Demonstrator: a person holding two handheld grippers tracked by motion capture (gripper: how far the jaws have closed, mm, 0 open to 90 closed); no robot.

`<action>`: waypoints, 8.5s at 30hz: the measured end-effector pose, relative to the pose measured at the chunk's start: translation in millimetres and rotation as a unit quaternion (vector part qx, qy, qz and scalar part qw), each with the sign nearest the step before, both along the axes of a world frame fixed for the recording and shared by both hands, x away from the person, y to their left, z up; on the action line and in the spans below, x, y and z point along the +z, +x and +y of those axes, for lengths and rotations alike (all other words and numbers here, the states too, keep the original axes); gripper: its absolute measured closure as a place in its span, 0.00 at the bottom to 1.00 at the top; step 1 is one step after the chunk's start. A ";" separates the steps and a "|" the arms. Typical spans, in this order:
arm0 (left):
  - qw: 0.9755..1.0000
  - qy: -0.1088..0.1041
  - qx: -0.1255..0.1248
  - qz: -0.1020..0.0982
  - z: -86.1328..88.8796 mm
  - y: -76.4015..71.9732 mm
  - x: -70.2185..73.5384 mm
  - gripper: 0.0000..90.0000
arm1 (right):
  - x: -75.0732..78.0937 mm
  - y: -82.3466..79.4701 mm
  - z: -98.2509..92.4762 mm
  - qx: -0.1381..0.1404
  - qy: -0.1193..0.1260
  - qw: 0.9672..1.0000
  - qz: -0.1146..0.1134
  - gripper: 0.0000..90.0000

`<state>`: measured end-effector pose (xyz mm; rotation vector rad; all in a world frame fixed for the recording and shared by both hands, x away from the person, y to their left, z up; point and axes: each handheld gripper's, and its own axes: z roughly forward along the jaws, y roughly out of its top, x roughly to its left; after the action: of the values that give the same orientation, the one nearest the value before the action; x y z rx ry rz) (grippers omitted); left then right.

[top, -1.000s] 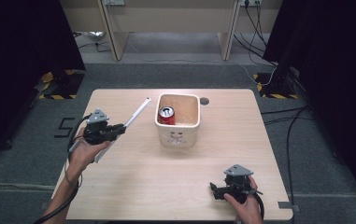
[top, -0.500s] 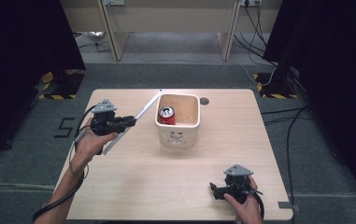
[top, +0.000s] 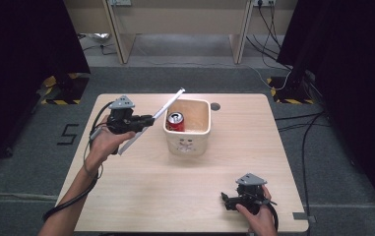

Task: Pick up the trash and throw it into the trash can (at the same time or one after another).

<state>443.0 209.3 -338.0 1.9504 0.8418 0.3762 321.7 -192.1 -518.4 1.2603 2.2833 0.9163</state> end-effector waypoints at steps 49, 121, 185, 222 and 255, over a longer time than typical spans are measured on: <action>0.999 0.003 -0.039 0.012 -110.1 64.0 17.8 0.87 | 0.3 -0.4 0.3 0.004 0.000 1.000 0.002 0.00; 0.999 0.017 -0.033 0.019 -165.5 108.8 -3.1 0.87 | 127.8 146.7 0.5 -0.043 0.127 0.988 -0.072 0.18; 0.999 0.017 -0.031 0.040 -137.3 79.4 9.9 0.45 | 143.3 223.6 38.4 -0.069 0.280 0.958 -0.013 0.33; 1.000 -0.005 -0.011 0.026 -33.9 9.5 -24.0 0.33 | 97.7 115.4 -2.7 -0.028 0.061 0.996 -0.055 0.18; 0.999 0.031 0.012 0.010 6.7 -66.8 -123.5 0.31 | 13.7 42.2 -19.2 -0.052 0.002 0.998 -0.026 0.18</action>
<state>376.2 216.0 -461.4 2.0058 0.8776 0.4016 363.9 -211.3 -504.6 1.3265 2.1558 0.9064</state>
